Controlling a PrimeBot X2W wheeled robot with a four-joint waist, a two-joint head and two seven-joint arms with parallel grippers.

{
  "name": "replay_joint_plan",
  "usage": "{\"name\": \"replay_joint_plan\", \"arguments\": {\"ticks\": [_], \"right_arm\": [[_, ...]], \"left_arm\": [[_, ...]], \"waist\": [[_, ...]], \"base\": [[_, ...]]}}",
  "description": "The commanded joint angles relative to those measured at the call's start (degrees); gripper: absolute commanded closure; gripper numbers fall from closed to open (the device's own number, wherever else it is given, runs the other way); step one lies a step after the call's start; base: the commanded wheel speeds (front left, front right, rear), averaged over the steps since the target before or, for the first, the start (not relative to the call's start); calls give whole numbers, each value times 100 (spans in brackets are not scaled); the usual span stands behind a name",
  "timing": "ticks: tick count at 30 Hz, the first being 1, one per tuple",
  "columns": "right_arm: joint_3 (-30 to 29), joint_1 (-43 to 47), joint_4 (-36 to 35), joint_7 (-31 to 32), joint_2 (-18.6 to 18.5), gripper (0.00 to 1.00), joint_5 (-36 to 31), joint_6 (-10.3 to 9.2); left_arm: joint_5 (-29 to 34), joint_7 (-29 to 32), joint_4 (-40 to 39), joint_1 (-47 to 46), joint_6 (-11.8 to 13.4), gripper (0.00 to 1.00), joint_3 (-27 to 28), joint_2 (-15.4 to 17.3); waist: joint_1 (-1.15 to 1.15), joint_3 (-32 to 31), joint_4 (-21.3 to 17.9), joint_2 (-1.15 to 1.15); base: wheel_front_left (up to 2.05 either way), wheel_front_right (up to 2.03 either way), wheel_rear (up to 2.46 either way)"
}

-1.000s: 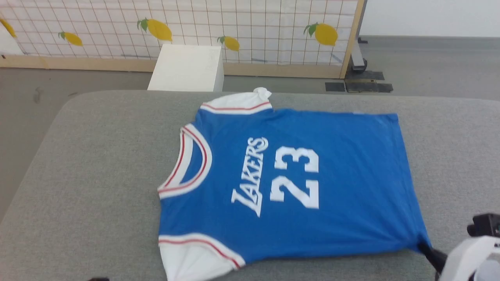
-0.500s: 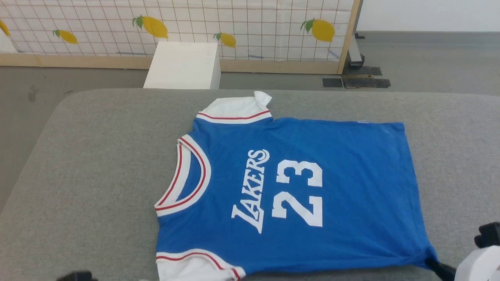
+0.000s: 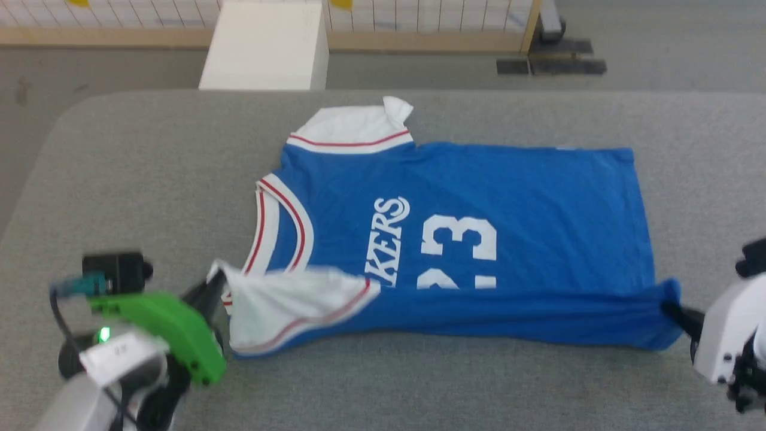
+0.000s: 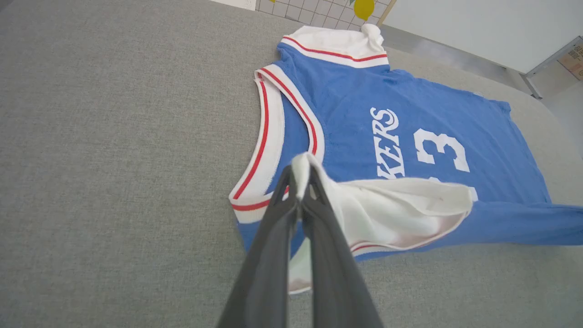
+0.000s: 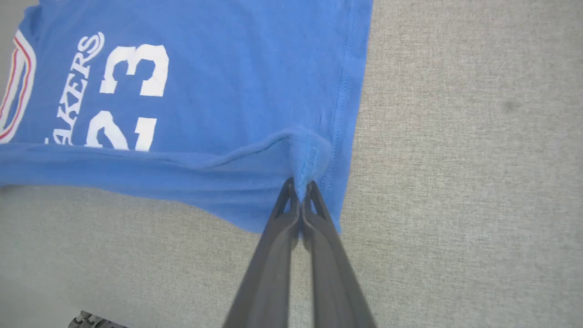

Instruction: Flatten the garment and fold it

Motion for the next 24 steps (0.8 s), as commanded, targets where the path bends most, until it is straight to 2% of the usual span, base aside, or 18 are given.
{"name": "replay_joint_plan", "arguments": {"ticks": [1, 12, 23, 24], "right_arm": [[8, -215, 30, 94, -1, 100, -85, -8], [236, -1175, 424, 765, -37, 100, -527, -8], [489, -1359, 659, 1258, -38, 100, -652, -8], [495, -1354, 650, 1254, -49, 100, -657, -8]], "left_arm": [[32, 8, 113, -310, -89, 100, -17, -11], [281, -67, 1448, -2039, -662, 100, -391, -372], [250, -49, 2664, -2410, -842, 100, -639, -690], [235, -65, 2719, -2422, -863, 84, -643, -710]], "waist": [[0, 437, -59, 0], [0, 1302, -44, 0], [0, 1565, -49, 0], [0, 1549, -41, 0]], "base": [[0, 0, 0], [0, 0, 0], [0, 0, 0], [0, 0, 0]]}}
